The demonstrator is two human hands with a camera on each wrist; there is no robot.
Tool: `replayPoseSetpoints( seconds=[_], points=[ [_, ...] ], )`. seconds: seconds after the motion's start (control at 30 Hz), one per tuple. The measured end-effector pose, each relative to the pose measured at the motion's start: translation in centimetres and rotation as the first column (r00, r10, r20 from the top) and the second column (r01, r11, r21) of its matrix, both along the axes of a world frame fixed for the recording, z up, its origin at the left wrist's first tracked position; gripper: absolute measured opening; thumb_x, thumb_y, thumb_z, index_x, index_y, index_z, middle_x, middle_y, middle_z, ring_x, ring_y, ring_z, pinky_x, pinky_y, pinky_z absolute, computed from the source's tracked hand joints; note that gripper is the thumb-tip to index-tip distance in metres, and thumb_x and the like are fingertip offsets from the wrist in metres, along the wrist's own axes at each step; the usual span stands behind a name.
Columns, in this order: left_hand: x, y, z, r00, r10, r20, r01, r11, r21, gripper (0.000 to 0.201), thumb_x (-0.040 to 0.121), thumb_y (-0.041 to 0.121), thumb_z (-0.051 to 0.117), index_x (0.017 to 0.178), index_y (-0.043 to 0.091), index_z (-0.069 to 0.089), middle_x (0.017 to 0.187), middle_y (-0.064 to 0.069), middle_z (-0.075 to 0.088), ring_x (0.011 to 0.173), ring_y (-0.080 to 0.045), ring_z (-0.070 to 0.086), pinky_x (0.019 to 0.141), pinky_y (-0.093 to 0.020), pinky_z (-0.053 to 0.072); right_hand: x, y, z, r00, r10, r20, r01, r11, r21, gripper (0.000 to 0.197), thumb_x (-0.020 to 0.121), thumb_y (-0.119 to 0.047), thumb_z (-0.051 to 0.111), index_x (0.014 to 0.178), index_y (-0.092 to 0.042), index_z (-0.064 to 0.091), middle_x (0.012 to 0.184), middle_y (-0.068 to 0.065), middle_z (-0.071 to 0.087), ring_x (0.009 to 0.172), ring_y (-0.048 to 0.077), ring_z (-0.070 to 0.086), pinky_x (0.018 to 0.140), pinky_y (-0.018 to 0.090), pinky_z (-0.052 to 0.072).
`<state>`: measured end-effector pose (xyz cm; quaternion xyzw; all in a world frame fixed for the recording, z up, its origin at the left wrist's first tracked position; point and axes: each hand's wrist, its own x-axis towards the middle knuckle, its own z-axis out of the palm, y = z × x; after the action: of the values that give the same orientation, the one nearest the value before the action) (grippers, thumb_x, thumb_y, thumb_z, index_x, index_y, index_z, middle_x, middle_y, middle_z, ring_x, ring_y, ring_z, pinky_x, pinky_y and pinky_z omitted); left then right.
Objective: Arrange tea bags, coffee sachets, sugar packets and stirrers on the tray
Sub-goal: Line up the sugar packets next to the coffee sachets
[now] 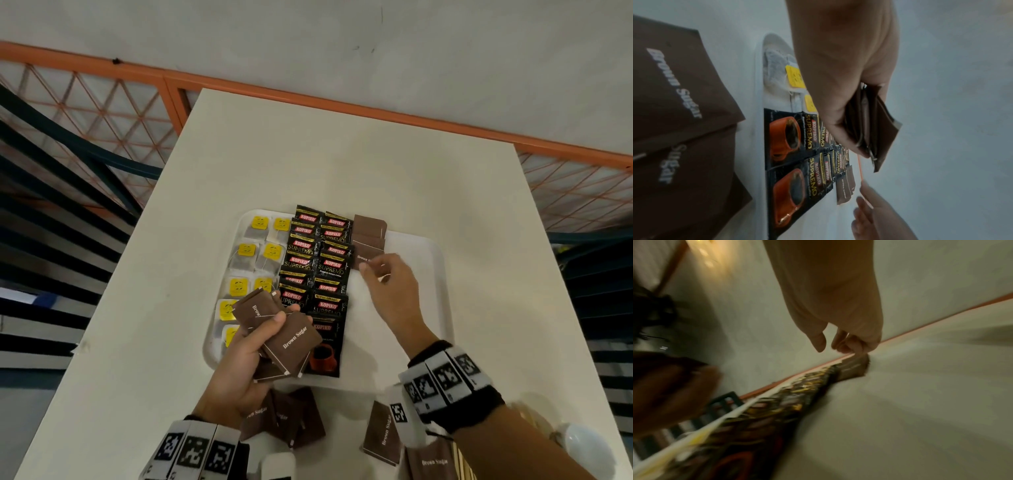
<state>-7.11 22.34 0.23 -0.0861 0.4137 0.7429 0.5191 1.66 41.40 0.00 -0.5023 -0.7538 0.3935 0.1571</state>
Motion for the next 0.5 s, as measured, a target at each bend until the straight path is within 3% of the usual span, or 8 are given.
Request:
replayPoseSetpoints(
  seconds=[0.07, 0.17, 0.23, 0.3, 0.43, 0.5],
  points=[
    [0.0, 0.2, 0.0, 1.0, -0.003, -0.011, 0.003, 1.0, -0.016, 0.02, 0.07, 0.017, 0.062, 0.085, 0.015, 0.076, 0.093, -0.013, 0.073, 0.078, -0.022, 0.072, 0.063, -0.032, 0.059, 0.2, -2.4, 1.7, 0.975, 0.222, 0.024, -0.215, 0.964, -0.156, 0.019, 0.089, -0.039, 0.054, 0.093, -0.02, 0.057, 0.085, -0.006, 0.059, 0.076, 0.006, 0.054, 0.066, 0.011, 0.04],
    [0.0, 0.5, 0.0, 0.999, 0.008, -0.037, -0.01, 0.998, -0.056, 0.031, 0.07, 0.024, 0.068, 0.098, 0.01, 0.069, 0.093, -0.014, 0.073, 0.075, -0.02, 0.071, 0.06, -0.029, 0.058, 0.8, -5.2, 3.3, 0.891, 0.453, -0.028, -0.423, 0.807, -0.413, 0.03, 0.084, -0.049, 0.056, 0.1, -0.024, 0.059, 0.095, -0.002, 0.063, 0.084, 0.01, 0.058, 0.068, 0.019, 0.044],
    [0.0, 0.6, 0.1, 0.999, 0.012, -0.043, -0.015, 0.998, -0.059, 0.056, 0.057, 0.035, 0.082, 0.104, 0.008, 0.068, 0.096, -0.016, 0.072, 0.077, -0.021, 0.071, 0.06, -0.03, 0.058, 1.0, -6.2, 3.4, 0.891, 0.45, -0.067, -0.421, 0.76, -0.495, 0.031, 0.08, -0.044, 0.064, 0.103, -0.025, 0.057, 0.097, -0.002, 0.064, 0.082, 0.008, 0.059, 0.062, 0.015, 0.044],
    [0.1, 0.6, 0.2, 0.999, 0.012, -0.03, -0.013, 0.998, -0.054, 0.07, 0.049, 0.038, 0.087, 0.109, 0.009, 0.065, 0.099, -0.016, 0.071, 0.079, -0.022, 0.071, 0.059, -0.031, 0.057, 1.0, -6.5, 3.3, 0.924, 0.37, -0.092, -0.362, 0.773, -0.521, 0.027, 0.079, -0.036, 0.068, 0.1, -0.022, 0.057, 0.09, -0.001, 0.064, 0.072, 0.006, 0.06, 0.056, 0.014, 0.046],
    [0.4, -0.1, 0.1, 0.998, -0.057, -0.01, 0.057, 0.998, -0.028, 0.065, 0.06, 0.014, 0.08, 0.118, -0.001, 0.057, 0.094, -0.02, 0.07, 0.077, -0.026, 0.07, 0.057, -0.032, 0.057, 1.1, -6.6, 3.0, 0.956, 0.26, -0.135, -0.291, 0.802, -0.522, 0.021, 0.081, -0.025, 0.069, 0.095, -0.014, 0.058, 0.078, 0.0, 0.064, 0.056, 0.004, 0.059, 0.054, 0.016, 0.049],
    [0.5, -0.4, -0.1, 0.997, -0.074, -0.029, 0.074, 0.997, -0.011, 0.081, 0.047, 0.018, 0.088, 0.119, -0.003, 0.056, 0.098, -0.023, 0.07, 0.081, -0.029, 0.07, 0.059, -0.033, 0.057, 1.3, -6.6, 3.0, 0.965, 0.2, -0.169, -0.261, 0.799, -0.542, 0.018, 0.082, -0.02, 0.068, 0.093, -0.011, 0.057, 0.076, 0.003, 0.065, 0.055, 0.006, 0.059, 0.054, 0.018, 0.05]
  ],
)
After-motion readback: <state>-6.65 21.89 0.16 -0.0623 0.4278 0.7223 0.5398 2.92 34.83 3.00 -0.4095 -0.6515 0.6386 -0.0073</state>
